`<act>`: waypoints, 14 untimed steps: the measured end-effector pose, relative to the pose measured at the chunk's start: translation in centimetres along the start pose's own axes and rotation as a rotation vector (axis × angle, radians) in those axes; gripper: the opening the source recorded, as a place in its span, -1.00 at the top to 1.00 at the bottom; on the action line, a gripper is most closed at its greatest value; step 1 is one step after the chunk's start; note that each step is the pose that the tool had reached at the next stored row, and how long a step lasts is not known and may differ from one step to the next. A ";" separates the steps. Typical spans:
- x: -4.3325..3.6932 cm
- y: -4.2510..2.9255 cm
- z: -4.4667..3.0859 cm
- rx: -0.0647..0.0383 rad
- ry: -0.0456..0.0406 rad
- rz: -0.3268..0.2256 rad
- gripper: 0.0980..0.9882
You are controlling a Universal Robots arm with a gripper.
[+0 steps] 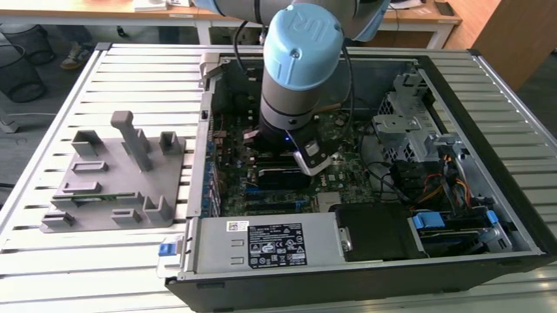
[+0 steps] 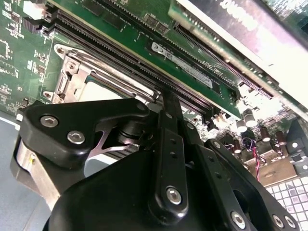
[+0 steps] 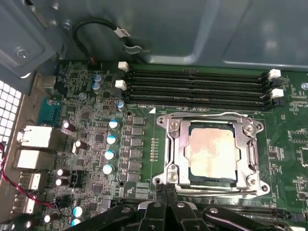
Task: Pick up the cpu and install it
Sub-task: 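Install the second cpu locking lever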
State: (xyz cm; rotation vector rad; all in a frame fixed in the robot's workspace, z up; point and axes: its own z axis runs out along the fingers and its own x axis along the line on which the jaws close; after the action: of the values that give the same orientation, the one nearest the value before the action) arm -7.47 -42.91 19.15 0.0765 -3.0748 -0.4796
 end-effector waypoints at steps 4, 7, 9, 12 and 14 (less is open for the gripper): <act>0.05 -0.05 0.18 -0.010 -0.0005 0.000 0.98; 0.09 -0.10 0.31 -0.016 -0.0007 0.000 0.98; 0.14 -0.12 0.38 -0.018 -0.0007 0.000 0.98; 0.25 -0.11 0.46 -0.022 -0.0010 -0.001 0.98; 0.35 -0.08 0.51 -0.024 -0.0014 -0.001 0.98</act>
State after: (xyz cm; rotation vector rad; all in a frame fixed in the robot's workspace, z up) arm -7.83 -42.85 18.64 0.0768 -3.0695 -0.5171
